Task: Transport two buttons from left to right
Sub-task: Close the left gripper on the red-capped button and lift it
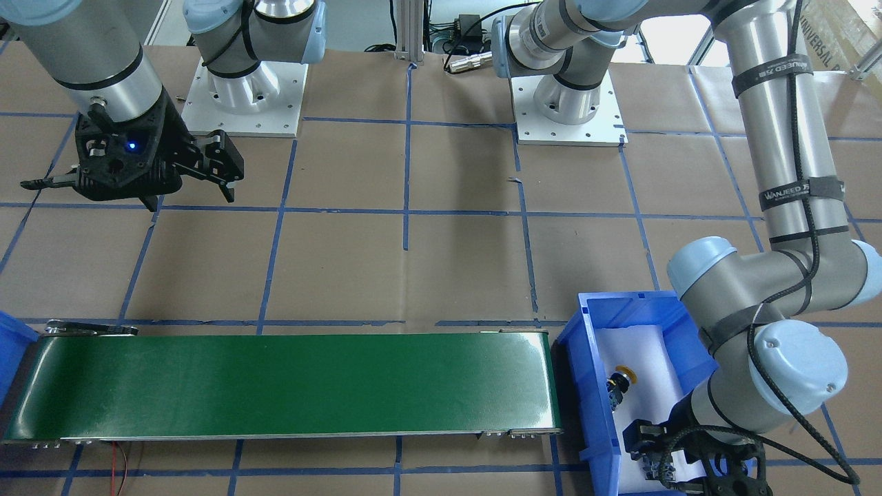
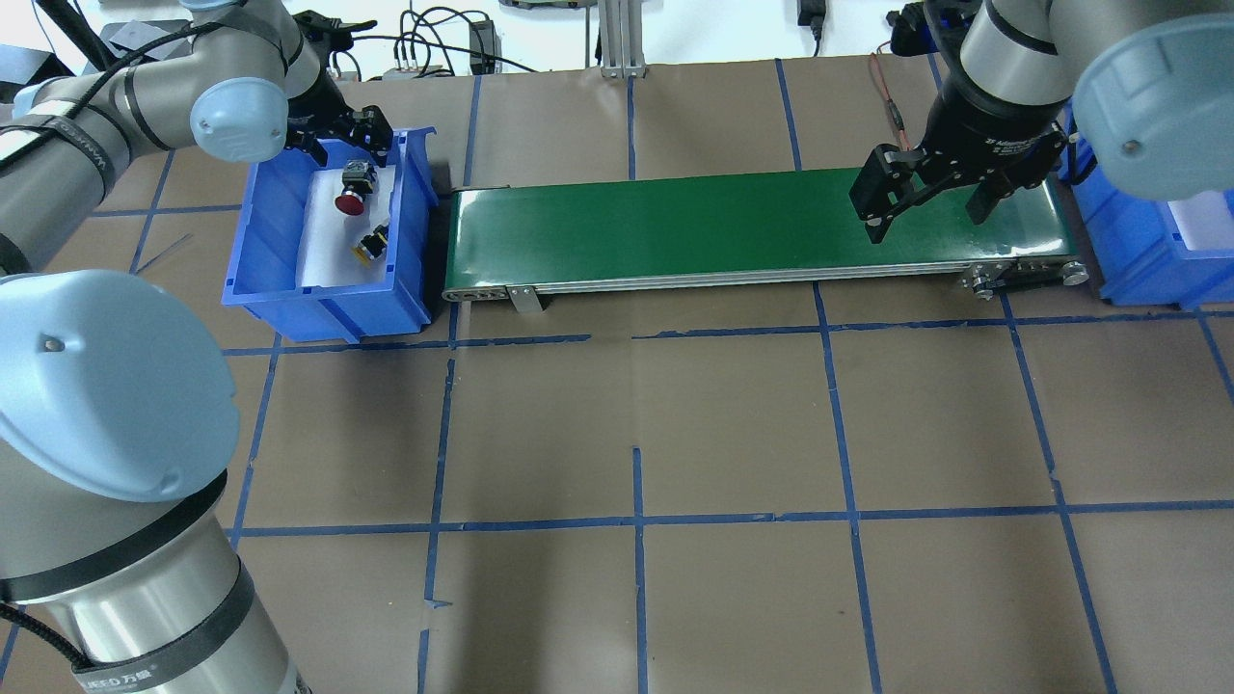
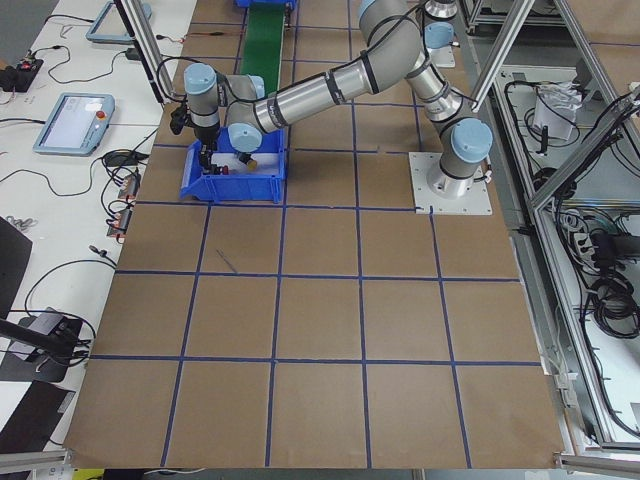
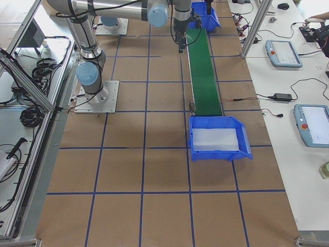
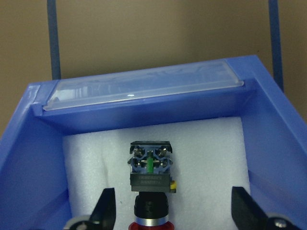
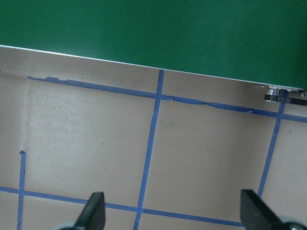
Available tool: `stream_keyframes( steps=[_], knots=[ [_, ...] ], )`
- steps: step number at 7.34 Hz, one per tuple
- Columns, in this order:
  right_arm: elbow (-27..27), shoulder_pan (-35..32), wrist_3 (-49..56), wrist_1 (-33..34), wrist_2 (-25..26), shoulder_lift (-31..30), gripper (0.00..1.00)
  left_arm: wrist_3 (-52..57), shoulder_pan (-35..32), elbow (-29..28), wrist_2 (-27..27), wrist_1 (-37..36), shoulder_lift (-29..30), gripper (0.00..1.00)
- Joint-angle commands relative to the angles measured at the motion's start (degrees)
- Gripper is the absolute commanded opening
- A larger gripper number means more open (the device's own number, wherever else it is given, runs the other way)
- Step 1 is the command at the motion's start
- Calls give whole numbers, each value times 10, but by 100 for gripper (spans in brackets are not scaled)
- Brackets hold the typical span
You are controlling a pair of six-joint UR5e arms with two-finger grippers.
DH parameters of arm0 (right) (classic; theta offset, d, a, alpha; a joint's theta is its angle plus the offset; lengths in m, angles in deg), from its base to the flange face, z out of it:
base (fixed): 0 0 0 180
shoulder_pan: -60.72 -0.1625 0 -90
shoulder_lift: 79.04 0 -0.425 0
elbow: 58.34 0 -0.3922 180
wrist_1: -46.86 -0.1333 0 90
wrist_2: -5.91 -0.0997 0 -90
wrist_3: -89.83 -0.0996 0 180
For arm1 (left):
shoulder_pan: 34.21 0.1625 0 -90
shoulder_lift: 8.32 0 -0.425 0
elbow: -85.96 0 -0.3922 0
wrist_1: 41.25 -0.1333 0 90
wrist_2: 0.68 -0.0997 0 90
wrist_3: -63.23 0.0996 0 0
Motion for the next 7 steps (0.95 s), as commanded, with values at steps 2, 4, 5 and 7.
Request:
stream_keyframes(
  steps=[2, 4, 5, 7],
  knots=[
    [0, 0, 0, 0, 0, 0, 100, 20, 0, 0, 0, -26, 28, 80],
    [0, 0, 0, 0, 0, 0, 100, 20, 1, 0, 0, -27, 30, 80],
    [0, 0, 0, 0, 0, 0, 100, 19, 1, 0, 0, -27, 30, 63],
    [1, 0, 0, 0, 0, 0, 100, 19, -1, -1, 0, -27, 22, 20]
  ],
)
